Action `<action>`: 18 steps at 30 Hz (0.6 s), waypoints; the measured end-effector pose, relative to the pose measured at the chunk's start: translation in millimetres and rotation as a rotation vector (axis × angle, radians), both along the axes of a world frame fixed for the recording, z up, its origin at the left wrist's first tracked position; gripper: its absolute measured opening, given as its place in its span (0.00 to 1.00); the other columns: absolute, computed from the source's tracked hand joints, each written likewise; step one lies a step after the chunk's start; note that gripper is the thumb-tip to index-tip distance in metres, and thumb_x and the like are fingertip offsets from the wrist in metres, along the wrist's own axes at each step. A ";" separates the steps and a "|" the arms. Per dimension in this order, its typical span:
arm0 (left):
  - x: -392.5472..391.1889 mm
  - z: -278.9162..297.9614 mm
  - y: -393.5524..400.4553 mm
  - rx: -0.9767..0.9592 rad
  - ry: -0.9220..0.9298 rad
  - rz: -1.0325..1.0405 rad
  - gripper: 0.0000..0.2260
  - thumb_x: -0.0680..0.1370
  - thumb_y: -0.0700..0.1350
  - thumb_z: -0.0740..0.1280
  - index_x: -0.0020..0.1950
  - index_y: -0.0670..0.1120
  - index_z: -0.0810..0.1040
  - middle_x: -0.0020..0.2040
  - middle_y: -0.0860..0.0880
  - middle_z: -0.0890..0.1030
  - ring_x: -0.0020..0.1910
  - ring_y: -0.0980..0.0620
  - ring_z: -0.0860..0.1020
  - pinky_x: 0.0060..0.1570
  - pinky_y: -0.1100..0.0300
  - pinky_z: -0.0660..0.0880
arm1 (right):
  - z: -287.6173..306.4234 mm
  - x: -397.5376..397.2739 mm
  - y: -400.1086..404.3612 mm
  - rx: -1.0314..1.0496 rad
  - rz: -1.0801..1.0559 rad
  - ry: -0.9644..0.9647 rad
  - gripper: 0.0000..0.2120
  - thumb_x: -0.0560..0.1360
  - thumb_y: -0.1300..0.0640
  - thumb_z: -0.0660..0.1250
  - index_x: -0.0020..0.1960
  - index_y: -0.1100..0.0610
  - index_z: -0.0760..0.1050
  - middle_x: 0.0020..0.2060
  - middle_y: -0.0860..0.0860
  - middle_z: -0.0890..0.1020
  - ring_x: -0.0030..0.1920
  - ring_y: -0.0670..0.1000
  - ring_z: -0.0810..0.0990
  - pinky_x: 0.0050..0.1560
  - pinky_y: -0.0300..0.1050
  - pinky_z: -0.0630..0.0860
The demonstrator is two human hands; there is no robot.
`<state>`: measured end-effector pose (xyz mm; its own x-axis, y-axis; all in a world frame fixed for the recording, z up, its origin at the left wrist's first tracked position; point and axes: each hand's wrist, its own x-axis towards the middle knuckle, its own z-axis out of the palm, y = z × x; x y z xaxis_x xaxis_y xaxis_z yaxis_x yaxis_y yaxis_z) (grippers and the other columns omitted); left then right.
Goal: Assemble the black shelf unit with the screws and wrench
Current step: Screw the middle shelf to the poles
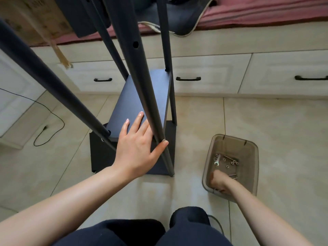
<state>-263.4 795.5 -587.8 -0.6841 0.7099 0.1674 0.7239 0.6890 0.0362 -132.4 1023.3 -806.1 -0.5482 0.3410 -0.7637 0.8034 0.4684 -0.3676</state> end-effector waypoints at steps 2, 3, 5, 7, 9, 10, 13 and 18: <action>-0.1 -0.8 0.3 -0.006 0.010 0.008 0.32 0.81 0.68 0.46 0.78 0.50 0.66 0.79 0.51 0.65 0.80 0.46 0.58 0.76 0.43 0.51 | -14.0 -1.9 -3.4 0.049 0.115 -0.044 0.11 0.78 0.58 0.63 0.58 0.58 0.78 0.50 0.56 0.81 0.58 0.57 0.80 0.46 0.42 0.73; 0.2 -1.2 0.8 -0.005 0.013 0.011 0.32 0.82 0.67 0.47 0.78 0.50 0.66 0.79 0.51 0.65 0.80 0.46 0.58 0.76 0.43 0.51 | -18.1 -3.4 -3.4 0.071 0.125 -0.046 0.14 0.78 0.57 0.63 0.61 0.59 0.78 0.56 0.57 0.81 0.61 0.58 0.79 0.52 0.44 0.73; 1.1 -1.5 1.9 0.002 0.014 0.013 0.32 0.82 0.67 0.47 0.78 0.50 0.66 0.79 0.51 0.65 0.80 0.46 0.58 0.77 0.42 0.51 | -21.8 -5.5 -3.7 0.104 0.168 -0.069 0.16 0.78 0.56 0.63 0.64 0.59 0.77 0.61 0.58 0.80 0.62 0.59 0.78 0.58 0.48 0.73; 1.1 -1.1 2.5 0.005 0.014 0.014 0.32 0.82 0.67 0.47 0.79 0.50 0.64 0.79 0.51 0.65 0.80 0.46 0.58 0.76 0.42 0.51 | -20.2 -6.8 -3.2 0.147 0.225 -0.106 0.17 0.78 0.57 0.63 0.66 0.58 0.75 0.63 0.57 0.79 0.62 0.58 0.78 0.58 0.48 0.74; 1.4 -1.0 2.7 0.004 0.009 0.024 0.32 0.81 0.67 0.47 0.81 0.51 0.60 0.79 0.52 0.64 0.81 0.47 0.57 0.77 0.42 0.51 | -18.0 -8.8 -3.2 0.198 0.266 -0.142 0.20 0.78 0.58 0.62 0.70 0.56 0.72 0.66 0.55 0.77 0.65 0.57 0.77 0.59 0.48 0.74; 1.5 -1.1 3.1 0.002 0.005 0.026 0.32 0.81 0.67 0.47 0.81 0.52 0.58 0.80 0.52 0.63 0.81 0.47 0.57 0.77 0.42 0.51 | -18.3 -9.6 -2.7 0.227 0.290 -0.145 0.21 0.78 0.58 0.61 0.71 0.55 0.71 0.67 0.55 0.76 0.66 0.56 0.76 0.60 0.48 0.74; 1.9 -1.2 3.6 0.006 -0.001 0.027 0.32 0.81 0.67 0.47 0.81 0.52 0.58 0.80 0.52 0.63 0.81 0.47 0.57 0.77 0.42 0.51 | -20.0 -12.1 -1.9 0.292 0.349 -0.137 0.22 0.77 0.59 0.61 0.71 0.54 0.70 0.67 0.54 0.76 0.67 0.56 0.76 0.60 0.49 0.74; 0.7 -3.9 1.2 0.016 0.019 0.019 0.32 0.81 0.66 0.49 0.81 0.52 0.59 0.79 0.53 0.63 0.80 0.48 0.58 0.77 0.41 0.54 | -20.8 -13.5 0.5 0.332 0.402 -0.119 0.19 0.77 0.58 0.63 0.69 0.55 0.71 0.66 0.55 0.76 0.66 0.58 0.77 0.59 0.50 0.74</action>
<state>-262.7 796.7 -591.7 -0.6937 0.6943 0.1917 0.7116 0.7018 0.0333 -145.9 1023.8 -826.9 -0.6014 0.3557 -0.7154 0.5640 0.8232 -0.0648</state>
